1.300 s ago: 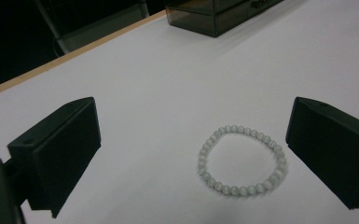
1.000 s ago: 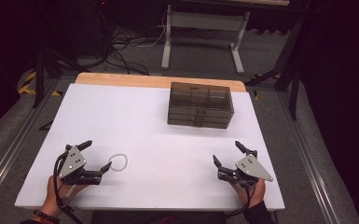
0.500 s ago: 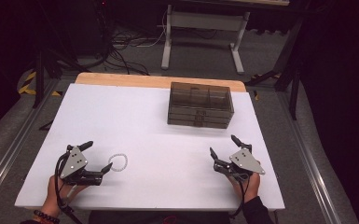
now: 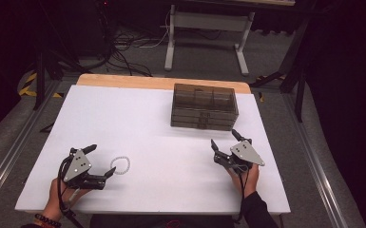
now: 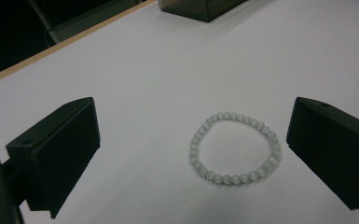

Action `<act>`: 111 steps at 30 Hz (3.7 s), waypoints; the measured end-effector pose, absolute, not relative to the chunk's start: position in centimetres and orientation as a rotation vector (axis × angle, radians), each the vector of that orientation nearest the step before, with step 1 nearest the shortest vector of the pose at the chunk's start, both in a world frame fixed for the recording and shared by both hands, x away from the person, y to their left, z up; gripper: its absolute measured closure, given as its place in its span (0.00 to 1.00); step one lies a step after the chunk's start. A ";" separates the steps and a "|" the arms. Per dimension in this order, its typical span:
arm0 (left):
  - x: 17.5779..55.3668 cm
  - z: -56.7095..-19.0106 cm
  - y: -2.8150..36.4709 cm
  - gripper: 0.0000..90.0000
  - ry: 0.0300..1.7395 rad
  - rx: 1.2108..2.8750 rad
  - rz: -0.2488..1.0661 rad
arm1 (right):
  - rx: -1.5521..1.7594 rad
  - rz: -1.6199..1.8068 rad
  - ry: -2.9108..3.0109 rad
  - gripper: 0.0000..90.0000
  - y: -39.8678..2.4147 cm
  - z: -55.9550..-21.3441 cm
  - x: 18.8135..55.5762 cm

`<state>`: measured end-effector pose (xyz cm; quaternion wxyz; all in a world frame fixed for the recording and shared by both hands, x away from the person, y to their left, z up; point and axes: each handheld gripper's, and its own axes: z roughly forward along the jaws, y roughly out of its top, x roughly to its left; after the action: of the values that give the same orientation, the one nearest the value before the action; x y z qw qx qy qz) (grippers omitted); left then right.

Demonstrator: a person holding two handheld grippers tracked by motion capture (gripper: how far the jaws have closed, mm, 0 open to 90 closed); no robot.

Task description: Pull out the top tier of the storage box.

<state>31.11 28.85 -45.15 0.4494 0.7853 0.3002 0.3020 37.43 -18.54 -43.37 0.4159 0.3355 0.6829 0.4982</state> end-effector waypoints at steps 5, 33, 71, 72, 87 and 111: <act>31.1 -45.2 28.9 0.04 0.740 1.948 0.743 | 0.855 1.233 1.703 0.24 -17.7 -42.9 38.6; 31.2 -45.2 29.0 0.04 0.752 1.949 0.746 | 0.941 1.112 1.720 0.48 -14.5 -43.4 42.8; 31.0 -45.1 29.0 0.04 0.749 1.934 0.747 | 0.928 0.925 1.639 0.78 -12.5 -44.9 44.7; 31.0 -45.1 29.1 0.04 0.749 1.934 0.748 | 0.929 0.924 1.638 0.79 -12.4 -44.9 44.7; 31.0 -45.1 29.0 0.04 0.751 1.934 0.751 | 0.946 0.931 1.619 0.89 -11.9 -45.1 44.8; 31.0 -45.1 29.1 0.05 0.744 1.945 0.754 | 0.999 0.964 1.592 0.91 -11.8 -45.3 44.7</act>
<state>30.99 29.07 -45.09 0.4469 0.7857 0.3005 0.3045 44.66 -11.79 -45.27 0.4921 0.4118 0.6561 0.3973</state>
